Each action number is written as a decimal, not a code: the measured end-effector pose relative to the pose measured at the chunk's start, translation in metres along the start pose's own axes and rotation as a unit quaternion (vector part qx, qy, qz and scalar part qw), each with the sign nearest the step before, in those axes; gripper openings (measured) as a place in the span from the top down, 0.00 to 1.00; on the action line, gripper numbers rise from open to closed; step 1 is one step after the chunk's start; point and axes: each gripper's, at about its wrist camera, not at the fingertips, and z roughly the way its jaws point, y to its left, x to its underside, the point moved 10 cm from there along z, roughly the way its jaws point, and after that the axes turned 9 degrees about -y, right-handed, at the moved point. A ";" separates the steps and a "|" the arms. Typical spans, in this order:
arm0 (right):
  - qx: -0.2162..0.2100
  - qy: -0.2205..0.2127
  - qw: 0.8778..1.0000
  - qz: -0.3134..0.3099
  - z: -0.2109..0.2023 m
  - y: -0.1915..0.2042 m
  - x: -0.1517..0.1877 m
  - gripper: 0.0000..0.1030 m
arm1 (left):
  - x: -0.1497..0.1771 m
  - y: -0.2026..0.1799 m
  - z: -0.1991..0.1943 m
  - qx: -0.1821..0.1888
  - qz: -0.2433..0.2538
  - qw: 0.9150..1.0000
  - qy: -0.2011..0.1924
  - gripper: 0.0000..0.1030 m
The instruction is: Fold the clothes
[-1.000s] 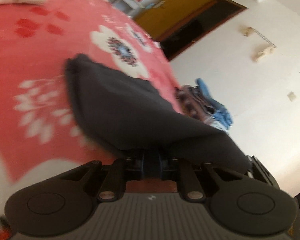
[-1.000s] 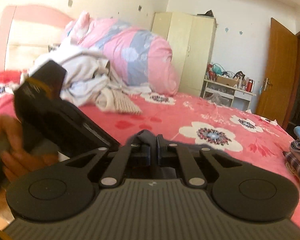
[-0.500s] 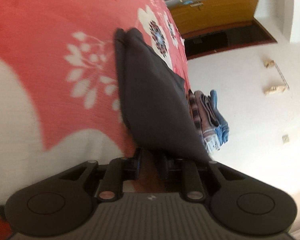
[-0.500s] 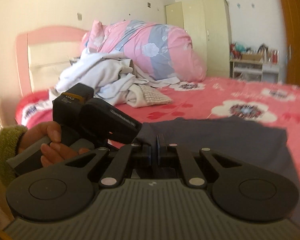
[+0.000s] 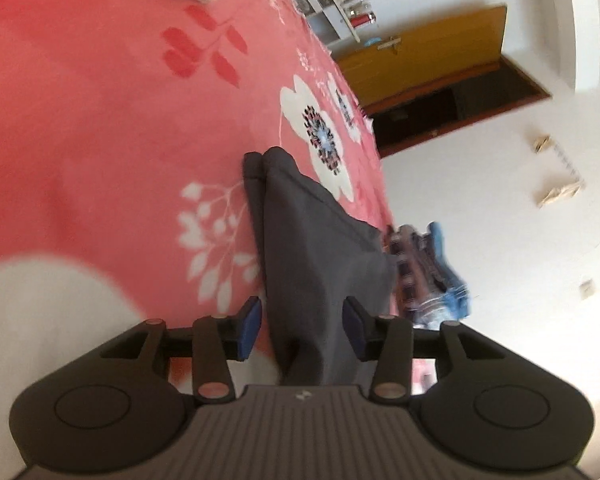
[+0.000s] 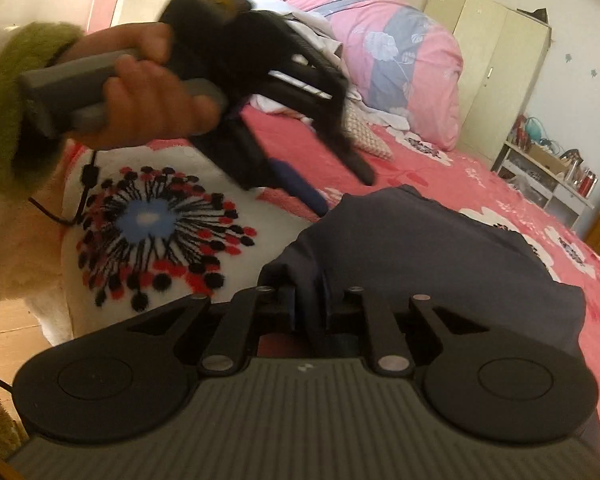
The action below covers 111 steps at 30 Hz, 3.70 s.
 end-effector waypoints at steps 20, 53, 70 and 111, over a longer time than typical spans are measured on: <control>0.025 -0.027 0.999 0.032 -0.010 0.000 0.008 0.83 | -0.071 0.027 0.089 0.046 -0.149 0.988 -0.007 0.61; 0.207 -0.027 0.948 0.240 -0.112 -0.073 0.041 0.15 | 0.093 -0.030 -0.044 -0.007 0.109 0.992 0.068 0.58; 0.229 -0.055 0.894 0.380 -0.142 -0.105 0.074 0.15 | 0.110 -0.026 -0.036 -0.005 0.115 0.989 0.093 0.86; 0.243 -0.107 0.861 0.433 -0.177 -0.182 0.078 0.15 | 0.073 -0.053 -0.056 0.026 0.184 0.981 0.057 0.42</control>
